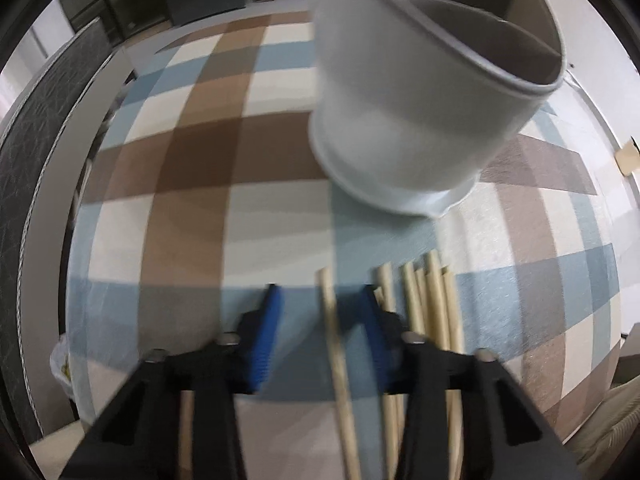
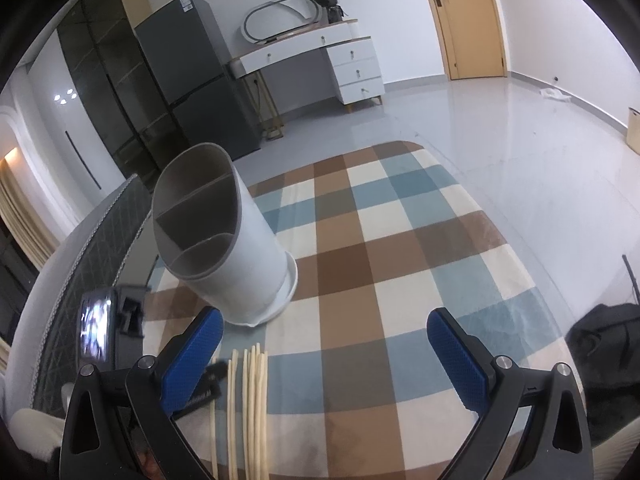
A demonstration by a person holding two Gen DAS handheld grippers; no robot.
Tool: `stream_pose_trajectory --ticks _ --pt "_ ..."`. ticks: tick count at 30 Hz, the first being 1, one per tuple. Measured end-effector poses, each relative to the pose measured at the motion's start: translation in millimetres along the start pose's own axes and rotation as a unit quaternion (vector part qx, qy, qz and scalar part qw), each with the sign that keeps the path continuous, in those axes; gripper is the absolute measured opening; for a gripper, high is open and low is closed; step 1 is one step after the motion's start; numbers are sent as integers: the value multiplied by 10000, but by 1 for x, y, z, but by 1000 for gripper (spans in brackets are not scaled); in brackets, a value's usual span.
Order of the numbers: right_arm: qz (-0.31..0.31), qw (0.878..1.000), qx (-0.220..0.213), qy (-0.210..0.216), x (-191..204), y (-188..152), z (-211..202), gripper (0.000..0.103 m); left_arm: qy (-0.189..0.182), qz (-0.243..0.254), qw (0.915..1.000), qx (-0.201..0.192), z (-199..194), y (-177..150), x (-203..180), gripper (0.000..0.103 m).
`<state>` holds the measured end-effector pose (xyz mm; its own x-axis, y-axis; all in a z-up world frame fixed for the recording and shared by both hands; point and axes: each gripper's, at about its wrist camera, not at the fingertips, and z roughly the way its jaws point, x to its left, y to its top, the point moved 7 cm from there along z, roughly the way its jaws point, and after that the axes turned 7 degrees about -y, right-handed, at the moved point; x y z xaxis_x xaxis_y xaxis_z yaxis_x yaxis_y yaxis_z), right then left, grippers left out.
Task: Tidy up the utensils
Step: 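Lower the left gripper and grasp a wooden chopstick while the right gripper grasps another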
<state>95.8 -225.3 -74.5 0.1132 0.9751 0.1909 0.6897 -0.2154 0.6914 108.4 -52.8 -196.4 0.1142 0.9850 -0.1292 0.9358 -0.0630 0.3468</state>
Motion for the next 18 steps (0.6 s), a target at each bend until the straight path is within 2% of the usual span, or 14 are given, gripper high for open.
stream_pose_trajectory --ticks 2,6,9,11,12,14,18 --pt "-32 10000 62 -15 -1 -2 3 103 -118 80 9999 3 -1 -3 -8 2" --pt "-26 9996 276 18 -1 -7 10 99 -505 -243 9984 21 -7 -10 -7 0" --pt "-50 9984 555 122 2 -15 19 88 -607 -375 9973 -177 -20 -13 -3 0" --pt "-101 9967 777 197 5 -22 26 69 -733 -456 9959 -273 -31 -17 -4 0" --pt "-146 9950 948 269 9 -27 30 67 -785 -483 9953 -304 -35 -17 -2 0" --pt "-200 9914 1209 462 16 -36 35 52 -876 -542 9939 -384 -44 -20 -3 0" --pt "-511 9861 1475 576 35 -47 45 46 -1035 -643 9909 -571 -63 -18 0 0"
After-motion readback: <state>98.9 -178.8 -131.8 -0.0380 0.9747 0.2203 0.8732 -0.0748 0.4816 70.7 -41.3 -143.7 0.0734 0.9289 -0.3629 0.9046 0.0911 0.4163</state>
